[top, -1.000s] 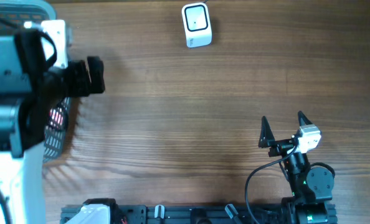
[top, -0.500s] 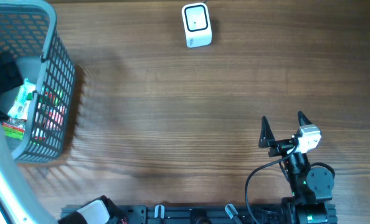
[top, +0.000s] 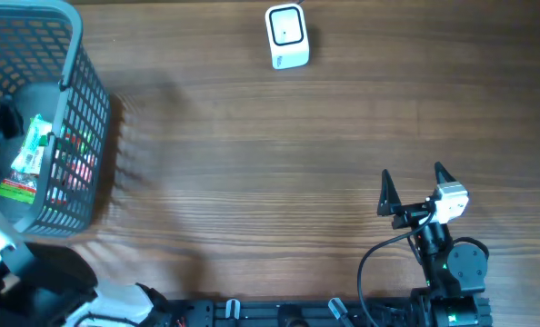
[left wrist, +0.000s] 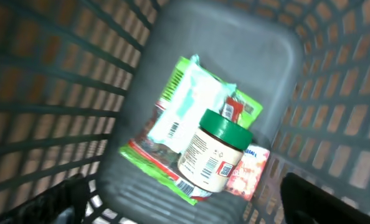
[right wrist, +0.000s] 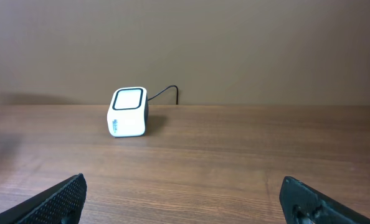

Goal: Scan the item barcode
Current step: 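Reach left gripper into basket and grasp green-lidded jar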

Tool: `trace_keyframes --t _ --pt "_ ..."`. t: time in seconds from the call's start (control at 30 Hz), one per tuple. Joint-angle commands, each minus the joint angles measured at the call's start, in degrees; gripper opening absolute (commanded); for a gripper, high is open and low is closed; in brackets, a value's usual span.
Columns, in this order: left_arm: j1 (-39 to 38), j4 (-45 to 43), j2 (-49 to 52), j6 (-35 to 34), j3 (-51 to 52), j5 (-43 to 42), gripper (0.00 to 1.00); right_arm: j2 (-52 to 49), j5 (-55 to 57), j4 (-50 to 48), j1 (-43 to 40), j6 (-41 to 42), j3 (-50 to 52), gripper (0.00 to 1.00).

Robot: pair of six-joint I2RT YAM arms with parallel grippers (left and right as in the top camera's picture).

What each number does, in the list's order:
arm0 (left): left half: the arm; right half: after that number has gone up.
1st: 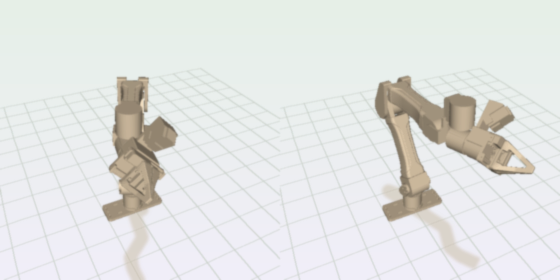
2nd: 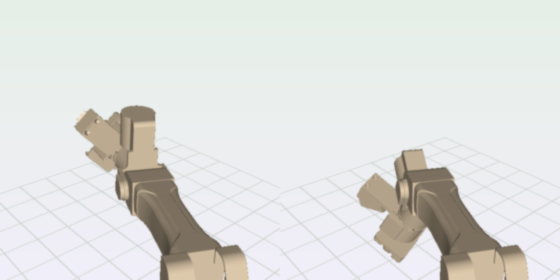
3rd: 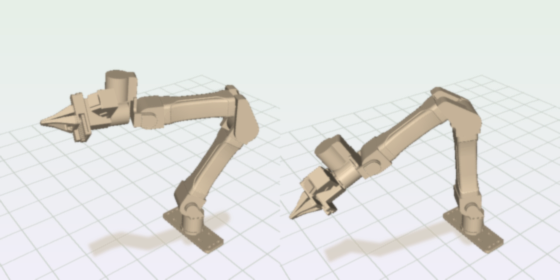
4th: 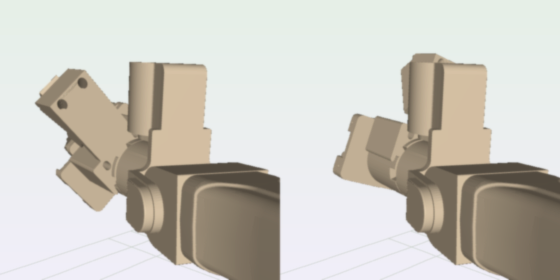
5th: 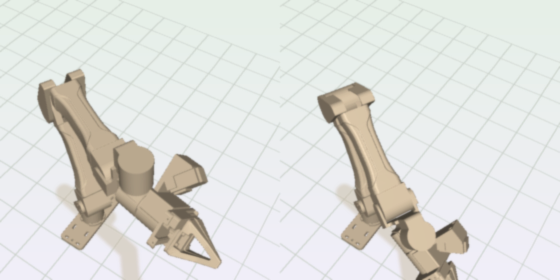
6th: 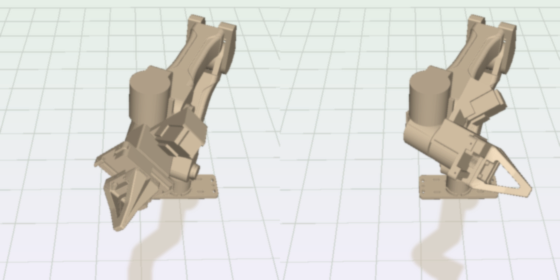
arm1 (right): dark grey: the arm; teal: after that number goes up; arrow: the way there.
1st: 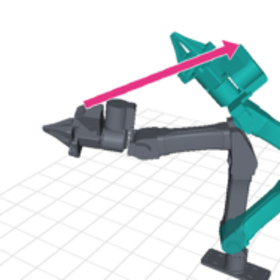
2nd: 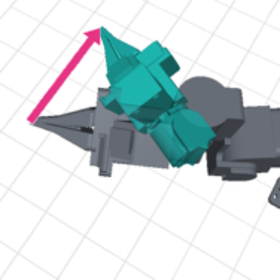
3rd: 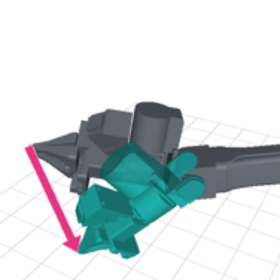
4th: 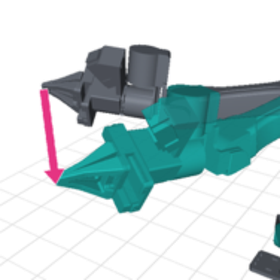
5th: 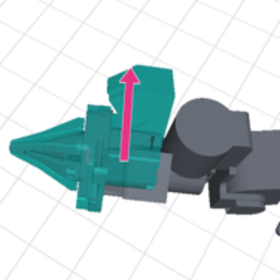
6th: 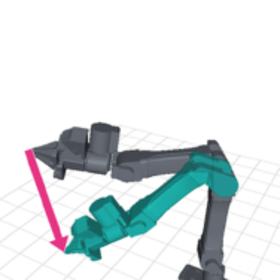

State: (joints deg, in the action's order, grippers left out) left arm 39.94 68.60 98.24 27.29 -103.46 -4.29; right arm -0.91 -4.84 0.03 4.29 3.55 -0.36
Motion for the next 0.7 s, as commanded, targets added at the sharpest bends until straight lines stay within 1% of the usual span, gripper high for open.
trace_keyframes --t 0.0,0.03,0.07,0.13,0.23,0.3,0.5,0.67 --pt "1.9 0.17 5.64 3.82 -0.57 -6.21 0.94 0.11 0.57 -0.17 -0.24 -0.52 0.07 1.0" --pt "2.34 0.44 7.41 6.62 -0.57 -9.81 0.93 0.11 0.57 -0.17 -0.24 -0.5 0.07 1.0" --pt "2.4 0.48 8.52 8.02 -0.57 -11.08 0.9 0.11 0.57 -0.17 -0.24 -0.52 0.07 1.0" --pt "2.4 0.79 10.73 9.94 -0.57 -11.32 0.89 0.11 0.57 -0.17 -0.24 -0.52 0.07 1.0" --pt "2.21 1.31 13.62 10.05 -0.52 -11.78 0.89 0.11 0.57 -0.17 -0.24 -0.5 0.07 1.0" --pt "2.19 1.64 15.61 12.09 0.2 -11.93 0.89 0.11 0.57 -0.17 -0.24 -0.52 0.07 1.0" --pt "2.19 1.33 16.65 16.04 2.25 -12.61 0.86 0.11 0.57 -0.17 -0.24 -0.52 0.07 1.0" --pt "2.19 -0.68 16.76 16.0 6.49 -11.87 0.85 0.11 0.57 -0.17 -0.24 -0.52 0.07 1.0"
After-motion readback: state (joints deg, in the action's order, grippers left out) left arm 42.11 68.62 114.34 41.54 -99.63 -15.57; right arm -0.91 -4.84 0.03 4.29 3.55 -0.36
